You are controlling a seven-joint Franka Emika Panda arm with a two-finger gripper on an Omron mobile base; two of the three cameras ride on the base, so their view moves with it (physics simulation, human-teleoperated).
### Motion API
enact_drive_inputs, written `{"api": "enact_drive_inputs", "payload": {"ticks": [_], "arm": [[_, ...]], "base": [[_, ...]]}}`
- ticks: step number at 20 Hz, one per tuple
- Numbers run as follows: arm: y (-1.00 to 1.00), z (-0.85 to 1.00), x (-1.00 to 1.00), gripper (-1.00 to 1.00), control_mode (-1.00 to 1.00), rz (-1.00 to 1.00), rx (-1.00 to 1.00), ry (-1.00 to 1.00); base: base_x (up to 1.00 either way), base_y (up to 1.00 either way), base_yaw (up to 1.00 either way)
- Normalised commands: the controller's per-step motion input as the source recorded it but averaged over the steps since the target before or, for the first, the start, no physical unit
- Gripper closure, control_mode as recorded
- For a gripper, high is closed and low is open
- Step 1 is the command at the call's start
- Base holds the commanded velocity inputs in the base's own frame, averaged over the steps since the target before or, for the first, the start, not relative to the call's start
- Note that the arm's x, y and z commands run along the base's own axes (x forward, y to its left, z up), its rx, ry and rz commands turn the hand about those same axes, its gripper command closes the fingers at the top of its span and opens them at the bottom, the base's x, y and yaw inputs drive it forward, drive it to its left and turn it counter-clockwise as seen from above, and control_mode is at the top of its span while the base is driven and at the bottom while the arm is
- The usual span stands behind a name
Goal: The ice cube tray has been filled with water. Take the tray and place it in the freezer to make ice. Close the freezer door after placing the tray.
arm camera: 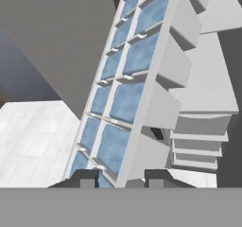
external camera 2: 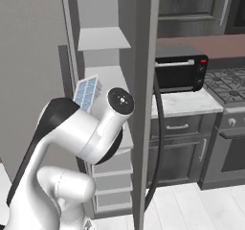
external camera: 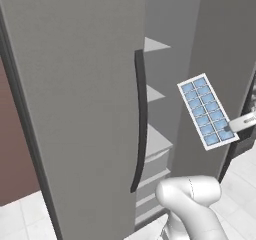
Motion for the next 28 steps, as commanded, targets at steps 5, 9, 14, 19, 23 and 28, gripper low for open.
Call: {"api": "enact_drive_inputs", "payload": {"ticks": [5,9,14,19,23,28], "arm": [[0.00,0.00,0.00,1.00,1.00,0.00,0.00,0.00],[0.00,0.00,0.00,1.00,1.00,0.00,0.00,0.00],[0.00,0.00,0.00,1.00,1.00,0.00,0.00,0.00],[0.00,0.00,0.30,1.00,-1.00,0.00,-0.06,-0.01],[0.00,0.12,0.24,1.00,-1.00,0.00,-0.14,-0.07],[0.00,0.33,0.22,1.00,-1.00,-0.02,-0.18,-0.10]], "base": [[0.19,0.01,0.03],[0.30,0.01,0.00],[0.30,0.00,0.00],[0.07,0.00,0.00],[0.00,0.00,0.00],[0.00,0.00,0.00]]}}
